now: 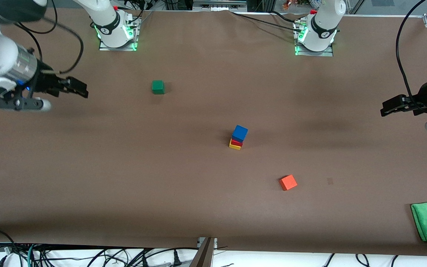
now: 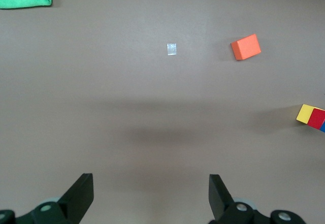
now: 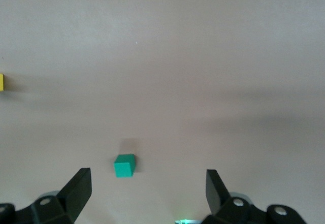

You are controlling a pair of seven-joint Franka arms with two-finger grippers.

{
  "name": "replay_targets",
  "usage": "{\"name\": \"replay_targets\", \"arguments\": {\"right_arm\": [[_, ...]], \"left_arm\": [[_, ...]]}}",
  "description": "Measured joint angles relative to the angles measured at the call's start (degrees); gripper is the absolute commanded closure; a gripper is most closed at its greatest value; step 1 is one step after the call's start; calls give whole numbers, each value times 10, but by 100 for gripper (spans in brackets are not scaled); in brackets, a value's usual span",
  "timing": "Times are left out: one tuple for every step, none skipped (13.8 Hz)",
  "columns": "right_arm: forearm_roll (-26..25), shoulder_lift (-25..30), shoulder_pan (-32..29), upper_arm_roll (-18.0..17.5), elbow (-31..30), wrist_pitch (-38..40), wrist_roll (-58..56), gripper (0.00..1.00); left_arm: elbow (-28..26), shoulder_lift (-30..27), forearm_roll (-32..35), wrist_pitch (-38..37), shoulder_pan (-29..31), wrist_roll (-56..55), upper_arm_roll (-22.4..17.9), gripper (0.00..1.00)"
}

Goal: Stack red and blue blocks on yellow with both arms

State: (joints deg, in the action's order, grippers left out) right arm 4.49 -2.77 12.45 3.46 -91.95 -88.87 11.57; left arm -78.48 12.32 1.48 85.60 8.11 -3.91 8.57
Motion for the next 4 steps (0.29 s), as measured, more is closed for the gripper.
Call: {"name": "replay_targets", "arguments": {"right_arm": [[-5,10,0,0,-8,1,-2,0],[-10,12,0,0,-11,1,-5,0],[-12,11,0,0,-11,0,-6,0],[-13,10,0,0,-10,0,-7,0]], "left_arm": [[0,0,0,0,0,0,0,0],[0,0,0,0,0,0,0,0],[0,0,0,0,0,0,0,0],[0,0,0,0,0,0,0,0]]}}
